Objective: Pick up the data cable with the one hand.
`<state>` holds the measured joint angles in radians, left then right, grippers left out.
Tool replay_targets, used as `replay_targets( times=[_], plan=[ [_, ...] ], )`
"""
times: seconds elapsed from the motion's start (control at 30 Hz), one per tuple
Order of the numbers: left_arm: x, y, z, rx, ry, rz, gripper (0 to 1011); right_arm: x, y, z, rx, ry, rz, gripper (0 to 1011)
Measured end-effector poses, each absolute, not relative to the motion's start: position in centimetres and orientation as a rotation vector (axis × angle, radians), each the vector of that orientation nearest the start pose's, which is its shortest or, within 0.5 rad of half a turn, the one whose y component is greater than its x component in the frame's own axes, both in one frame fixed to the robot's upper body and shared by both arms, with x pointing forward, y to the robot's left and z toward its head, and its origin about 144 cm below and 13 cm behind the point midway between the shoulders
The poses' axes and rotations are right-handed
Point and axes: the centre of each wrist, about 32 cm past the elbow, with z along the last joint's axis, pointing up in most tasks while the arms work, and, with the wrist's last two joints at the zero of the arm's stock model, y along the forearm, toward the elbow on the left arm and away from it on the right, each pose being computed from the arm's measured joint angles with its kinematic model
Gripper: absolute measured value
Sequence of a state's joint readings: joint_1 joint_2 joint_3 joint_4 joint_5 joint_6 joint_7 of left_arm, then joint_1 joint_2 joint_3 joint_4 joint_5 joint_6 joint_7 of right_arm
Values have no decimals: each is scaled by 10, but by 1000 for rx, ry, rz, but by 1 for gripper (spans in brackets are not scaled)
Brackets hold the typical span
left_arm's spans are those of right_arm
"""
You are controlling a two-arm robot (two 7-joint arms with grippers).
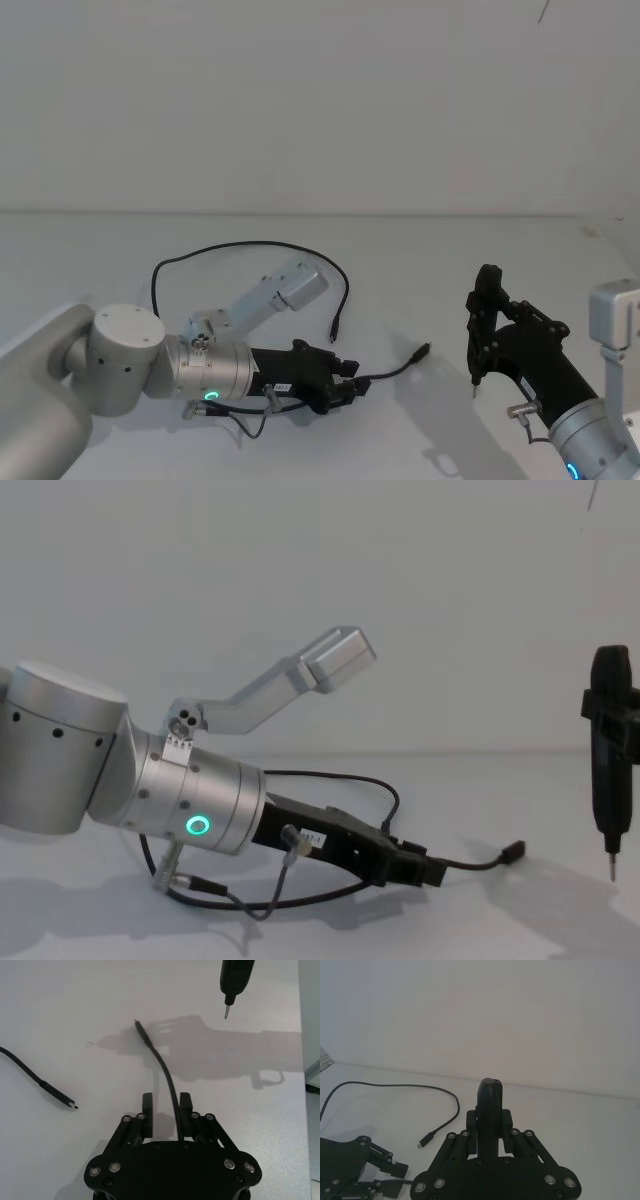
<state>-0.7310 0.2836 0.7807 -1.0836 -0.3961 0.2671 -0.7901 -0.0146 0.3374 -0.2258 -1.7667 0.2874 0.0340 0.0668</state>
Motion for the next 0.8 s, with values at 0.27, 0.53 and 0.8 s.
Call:
replay_targets(
  times=[0.27, 0.53, 0.8],
  plan=[
    [604, 160, 1214, 395, 103, 340, 98, 443, -237, 1189, 26, -75, -1229, 279],
    [600, 163, 1216, 382, 115, 354, 40, 443, -237, 1189, 26, -75, -1229, 279],
    [598, 167, 1224, 339, 114, 349, 40, 443, -237, 1189, 26, -75, -1229, 279]
  ],
)
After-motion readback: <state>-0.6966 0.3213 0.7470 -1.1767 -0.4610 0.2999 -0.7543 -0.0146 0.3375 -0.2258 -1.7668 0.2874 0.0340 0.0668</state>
